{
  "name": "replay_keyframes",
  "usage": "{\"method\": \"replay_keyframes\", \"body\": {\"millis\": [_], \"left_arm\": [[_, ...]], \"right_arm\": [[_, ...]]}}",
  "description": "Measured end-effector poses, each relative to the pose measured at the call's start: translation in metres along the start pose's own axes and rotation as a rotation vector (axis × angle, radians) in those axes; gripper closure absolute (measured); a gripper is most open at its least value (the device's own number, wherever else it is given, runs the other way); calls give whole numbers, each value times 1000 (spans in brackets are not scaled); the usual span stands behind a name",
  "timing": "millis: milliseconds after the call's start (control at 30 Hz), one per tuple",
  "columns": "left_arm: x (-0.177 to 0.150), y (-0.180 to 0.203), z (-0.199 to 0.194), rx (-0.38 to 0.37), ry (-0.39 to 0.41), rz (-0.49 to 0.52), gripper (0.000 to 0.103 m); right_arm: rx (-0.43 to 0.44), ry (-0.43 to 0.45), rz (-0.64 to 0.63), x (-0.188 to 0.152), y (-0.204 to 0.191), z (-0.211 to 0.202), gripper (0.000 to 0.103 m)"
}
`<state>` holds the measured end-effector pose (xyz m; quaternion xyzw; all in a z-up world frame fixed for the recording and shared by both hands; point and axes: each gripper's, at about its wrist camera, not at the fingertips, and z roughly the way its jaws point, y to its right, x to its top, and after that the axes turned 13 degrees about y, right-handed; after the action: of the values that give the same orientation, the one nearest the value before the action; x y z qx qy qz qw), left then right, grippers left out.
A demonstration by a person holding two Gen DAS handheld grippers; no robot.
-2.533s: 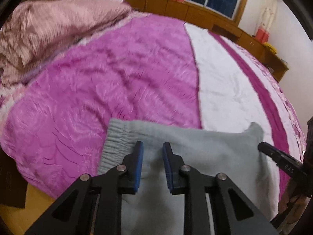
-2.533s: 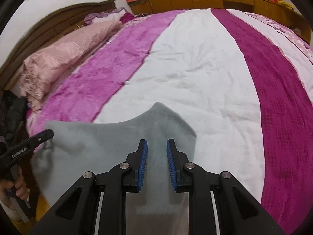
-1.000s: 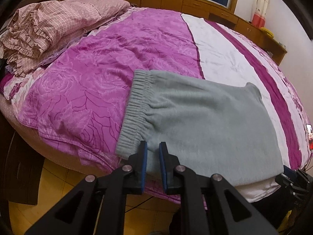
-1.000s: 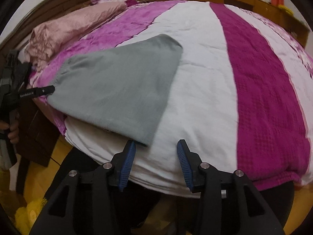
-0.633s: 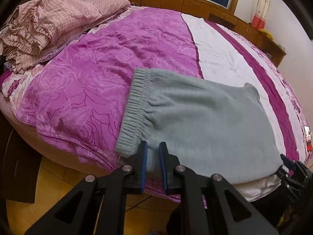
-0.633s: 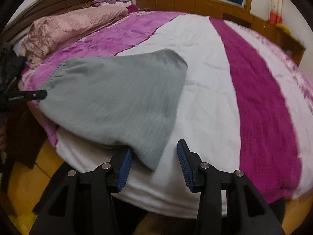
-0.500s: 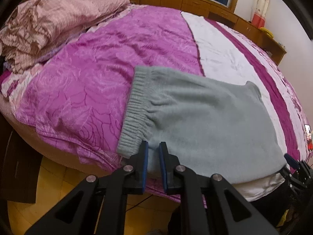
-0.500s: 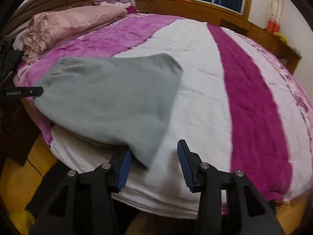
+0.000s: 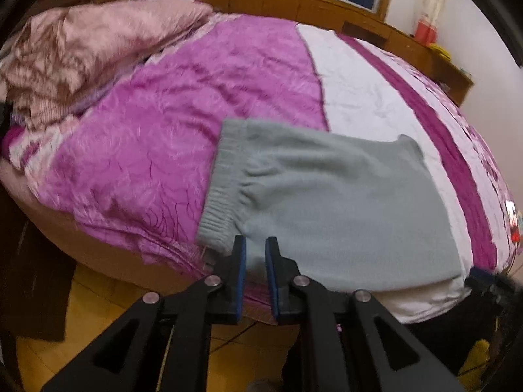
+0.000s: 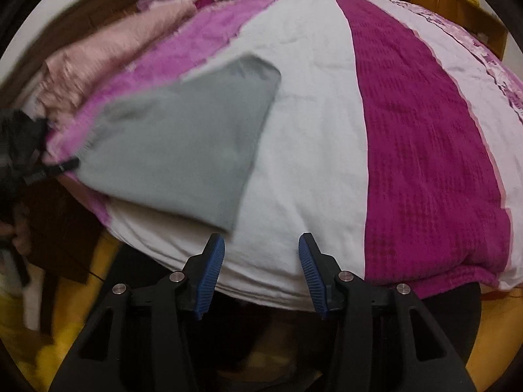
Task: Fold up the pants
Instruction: 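Grasp the folded end of the pants with the right gripper and lift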
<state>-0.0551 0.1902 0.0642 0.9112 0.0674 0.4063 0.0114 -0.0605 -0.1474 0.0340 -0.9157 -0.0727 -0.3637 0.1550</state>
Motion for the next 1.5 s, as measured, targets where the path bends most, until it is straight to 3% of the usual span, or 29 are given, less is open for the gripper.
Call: {"method": "replay_keyframes", "body": {"millis": [167,433,633,733,900,1067,1233,1500], "left_arm": [[6,21,-12,-26,22,19,84],[-4,57,10,-67,-33,70,84],[-17,69,34,-66,-82,100,84],[-21,70,38,-69,-80,104,83],[-25,66,40,-84,-74,78,83],[-26,67,39,-80,-69,88,83],[-26,67,40,-75,-72,77,83],[-24,66,40,-64,-82,64,83]], "right_arm": [[40,69,4,26,-4,-1,62],[63,37,43,45,-9,43,62],[99,-8,136,34,-1,71,60],[163,9,194,30,9,77,54],[282,28,331,24,32,82,54],[251,13,239,30,19,83,54],[267,30,292,33,22,85,54],[271,28,312,36,19,84,77]]}}
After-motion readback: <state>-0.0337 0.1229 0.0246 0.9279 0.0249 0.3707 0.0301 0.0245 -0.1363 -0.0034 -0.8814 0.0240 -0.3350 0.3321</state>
